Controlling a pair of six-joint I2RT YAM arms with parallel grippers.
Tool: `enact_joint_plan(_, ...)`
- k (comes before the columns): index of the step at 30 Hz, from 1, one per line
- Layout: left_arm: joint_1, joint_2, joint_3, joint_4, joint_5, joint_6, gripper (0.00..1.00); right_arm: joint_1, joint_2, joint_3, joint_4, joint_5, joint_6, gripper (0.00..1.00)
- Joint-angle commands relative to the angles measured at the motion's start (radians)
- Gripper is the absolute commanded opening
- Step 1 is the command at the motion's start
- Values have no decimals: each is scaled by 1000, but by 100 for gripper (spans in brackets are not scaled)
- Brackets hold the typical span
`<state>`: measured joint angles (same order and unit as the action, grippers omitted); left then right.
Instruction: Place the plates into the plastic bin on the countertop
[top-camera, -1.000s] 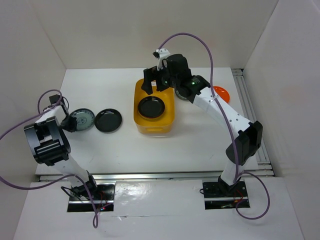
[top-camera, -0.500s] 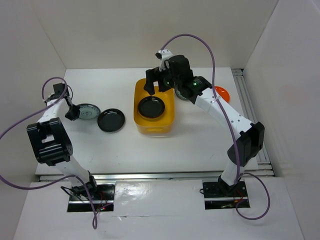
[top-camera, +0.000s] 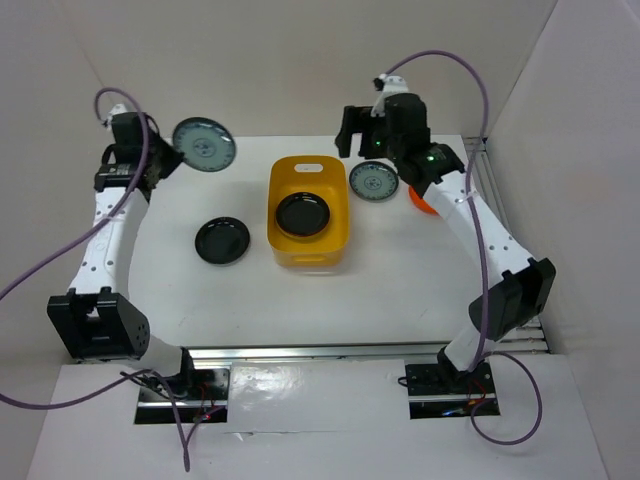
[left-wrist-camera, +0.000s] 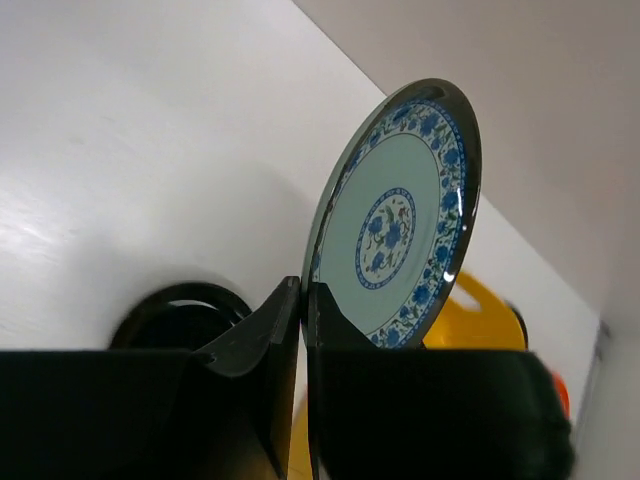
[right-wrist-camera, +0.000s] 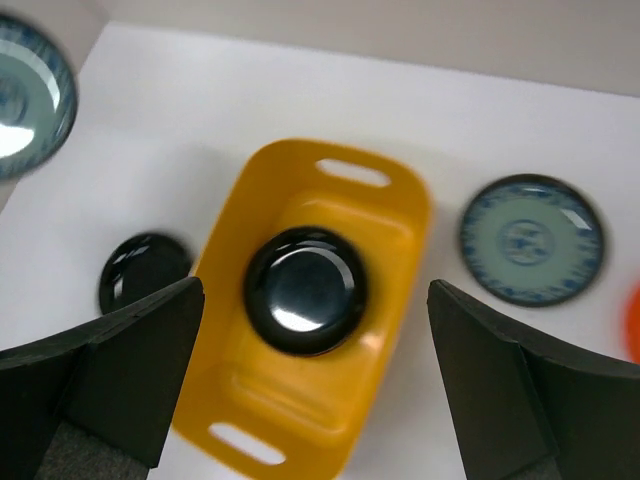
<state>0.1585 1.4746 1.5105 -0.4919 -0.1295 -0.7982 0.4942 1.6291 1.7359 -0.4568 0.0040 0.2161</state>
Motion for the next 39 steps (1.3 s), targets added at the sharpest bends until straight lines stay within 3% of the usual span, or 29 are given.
enact_joint_plan(1, -150, -20, 22, 53, 116, 74, 0, -54, -72, -18, 9, 111, 32, 100)
enact_joint_plan(6, -361, 61, 34, 98, 105, 106, 0, -185, -103, -49, 9, 132, 77, 100)
enact_joint_plan(11, -442, 212, 95, 98, 131, 155, 0, -207, -103, -50, 0, 156, 58, 100)
enact_joint_plan(12, -461, 236, 109, 98, 131, 175, 0, -233, -103, -65, 9, 101, 74, 100)
enact_joint_plan(15, -475, 326, 171, 67, 131, 189, 0, -298, -132, -153, 49, -7, 123, 100)
enact_joint_plan(26, -502, 457, 223, 24, 110, 198, 0, -428, -184, -340, 102, -27, 196, 100)
enact_joint_plan(30, -502, 477, 223, 13, 100, 188, 15, -451, -184, -364, 102, -47, 209, 100)
enact_joint_plan(32, -502, 486, 223, 4, 87, 188, 32, -473, -184, -374, 112, -47, 229, 100)
enact_joint_plan(35, -511, 452, 192, 13, 67, 188, 49, -503, -184, -429, 135, -68, 255, 100)
enact_joint_plan(39, -511, 434, 192, 22, 90, 188, 51, -540, -184, -489, 185, -130, 278, 100)
